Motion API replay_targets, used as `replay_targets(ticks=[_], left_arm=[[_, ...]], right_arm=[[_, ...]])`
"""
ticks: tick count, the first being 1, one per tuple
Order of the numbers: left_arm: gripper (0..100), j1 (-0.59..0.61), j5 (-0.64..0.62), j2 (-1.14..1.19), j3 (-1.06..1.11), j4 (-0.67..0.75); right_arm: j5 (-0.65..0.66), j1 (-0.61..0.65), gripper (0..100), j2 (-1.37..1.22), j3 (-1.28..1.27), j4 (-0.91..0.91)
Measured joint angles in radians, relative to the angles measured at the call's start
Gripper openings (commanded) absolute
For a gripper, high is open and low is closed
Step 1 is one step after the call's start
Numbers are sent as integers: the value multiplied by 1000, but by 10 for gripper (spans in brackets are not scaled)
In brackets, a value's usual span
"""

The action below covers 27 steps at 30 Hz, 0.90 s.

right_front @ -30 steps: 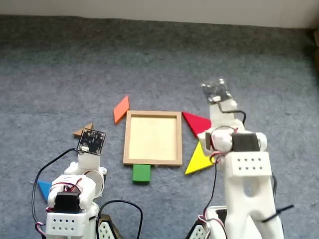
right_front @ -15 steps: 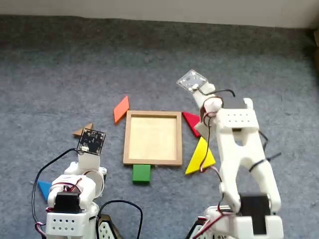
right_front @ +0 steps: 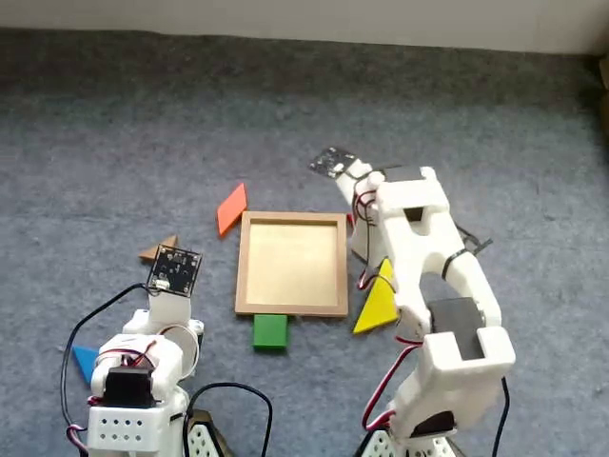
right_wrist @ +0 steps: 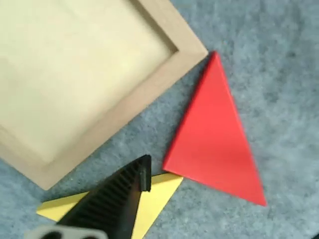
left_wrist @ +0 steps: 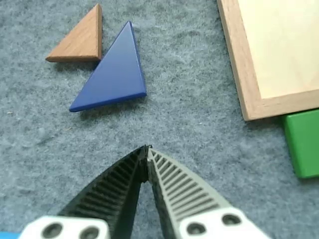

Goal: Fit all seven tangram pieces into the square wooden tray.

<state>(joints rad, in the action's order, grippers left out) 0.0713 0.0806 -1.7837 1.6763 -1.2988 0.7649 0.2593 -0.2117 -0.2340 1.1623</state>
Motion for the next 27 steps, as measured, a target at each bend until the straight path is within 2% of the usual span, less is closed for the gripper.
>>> replay_targets(ticks=[3,9,14,16,27], left_arm=[[23,0,0,0,0,0],[23,0,0,0,0,0],[23,0,0,0,0,0],[23,0,0,0,0,0],[23,0,0,0,0,0]], right_arm=[[0,15,511,0,0,-18],[0,21,510,0,-52,-170],[0,-3,403,0,-141,-270],[0,-14,375,2,-155,-292],[0,-35,372,3,-173,-313]])
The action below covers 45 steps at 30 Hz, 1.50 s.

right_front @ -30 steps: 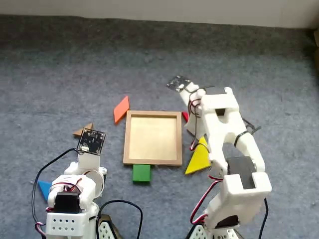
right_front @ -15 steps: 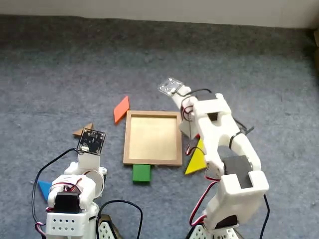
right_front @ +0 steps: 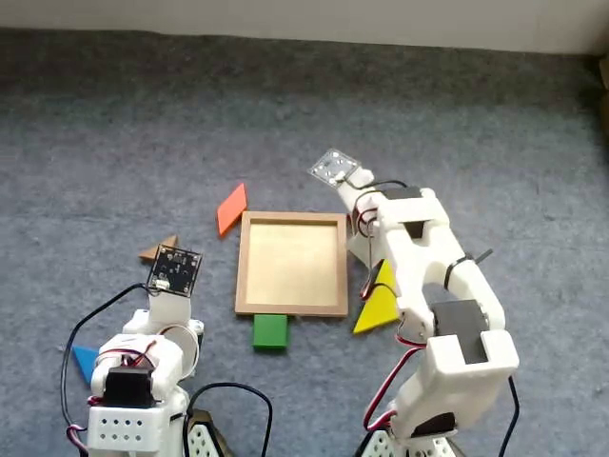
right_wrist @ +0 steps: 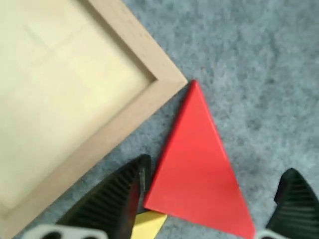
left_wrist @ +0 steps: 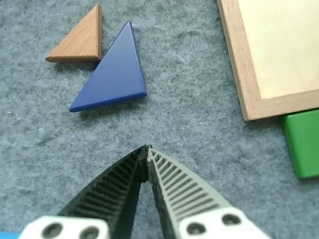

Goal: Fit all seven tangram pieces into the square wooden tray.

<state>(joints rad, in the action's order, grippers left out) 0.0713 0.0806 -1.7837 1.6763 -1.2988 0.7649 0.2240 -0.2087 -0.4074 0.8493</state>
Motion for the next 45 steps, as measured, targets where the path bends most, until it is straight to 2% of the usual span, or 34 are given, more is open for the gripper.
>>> replay_targets(ticks=[9,13,22,29,37,41,45], left_arm=[[23,0,0,0,0,0],[23,0,0,0,0,0],[23,0,0,0,0,0],[23,0,0,0,0,0],[23,0,0,0,0,0],[23,0,0,0,0,0],[23,0,0,0,0,0]], right_arm=[[0,-41,370,-9,-14,-2],[-5,-54,330,-32,-14,23],[-160,-92,324,-40,-9,69],[-224,-94,224,-40,-9,69],[-396,-112,224,-40,-9,69],[-440,-114,241,-49,18,120],[-456,-114,385,-57,89,218]])
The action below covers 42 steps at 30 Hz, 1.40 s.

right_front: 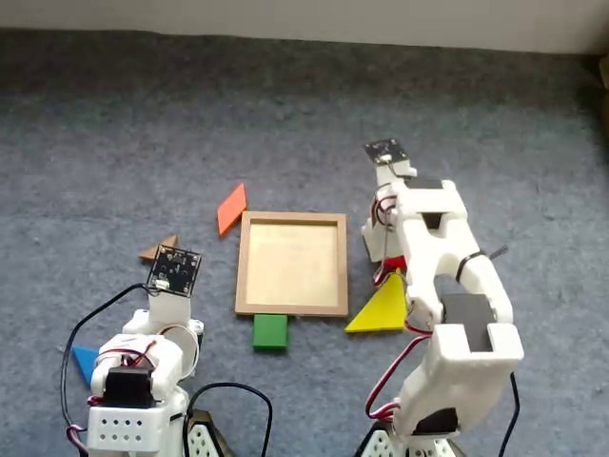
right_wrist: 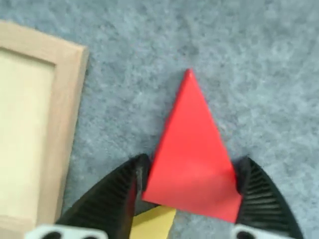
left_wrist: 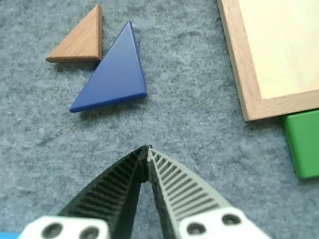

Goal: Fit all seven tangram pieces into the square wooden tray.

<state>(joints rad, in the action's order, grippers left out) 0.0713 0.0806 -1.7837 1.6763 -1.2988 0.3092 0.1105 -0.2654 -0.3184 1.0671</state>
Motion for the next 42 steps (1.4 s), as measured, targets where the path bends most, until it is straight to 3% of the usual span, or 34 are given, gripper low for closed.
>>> replay_targets(ticks=[3,6,14,25,37,42], left_arm=[[23,0,0,0,0,0],[23,0,0,0,0,0],[23,0,0,0,0,0],[23,0,0,0,0,0],[23,0,0,0,0,0],[23,0,0,0,0,0]], right_arm=[[-68,-2,462,-5,46,92],[-81,9,457,-17,75,144],[173,32,432,-18,86,166],[361,8,400,-18,66,166],[399,-11,385,-31,66,166],[399,-12,296,-89,80,160]])
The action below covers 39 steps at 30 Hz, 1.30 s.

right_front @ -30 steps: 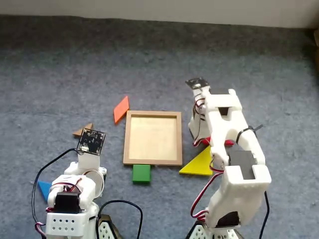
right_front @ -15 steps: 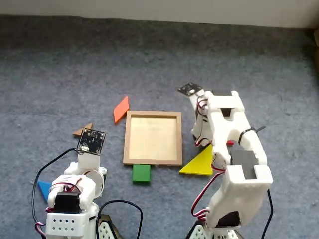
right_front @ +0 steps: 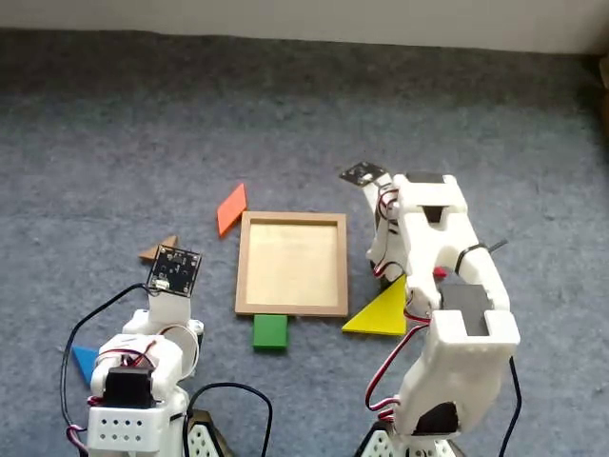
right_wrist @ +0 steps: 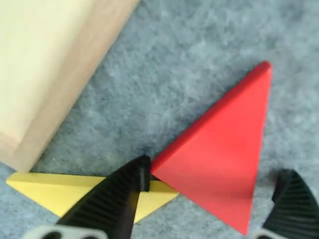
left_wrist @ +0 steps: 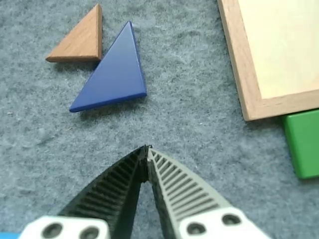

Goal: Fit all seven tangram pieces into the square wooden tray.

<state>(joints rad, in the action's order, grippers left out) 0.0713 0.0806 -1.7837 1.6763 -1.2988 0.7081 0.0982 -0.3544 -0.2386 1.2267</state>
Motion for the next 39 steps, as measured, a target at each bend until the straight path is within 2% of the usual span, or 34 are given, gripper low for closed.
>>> replay_targets(ticks=[10,28,32,39], left_arm=[[23,0,0,0,0,0],[23,0,0,0,0,0],[23,0,0,0,0,0],[23,0,0,0,0,0]], right_arm=[[0,-15,293,-25,34,-2],[0,-11,296,242,15,80],[-48,-9,301,239,15,77],[-80,23,355,83,15,37]])
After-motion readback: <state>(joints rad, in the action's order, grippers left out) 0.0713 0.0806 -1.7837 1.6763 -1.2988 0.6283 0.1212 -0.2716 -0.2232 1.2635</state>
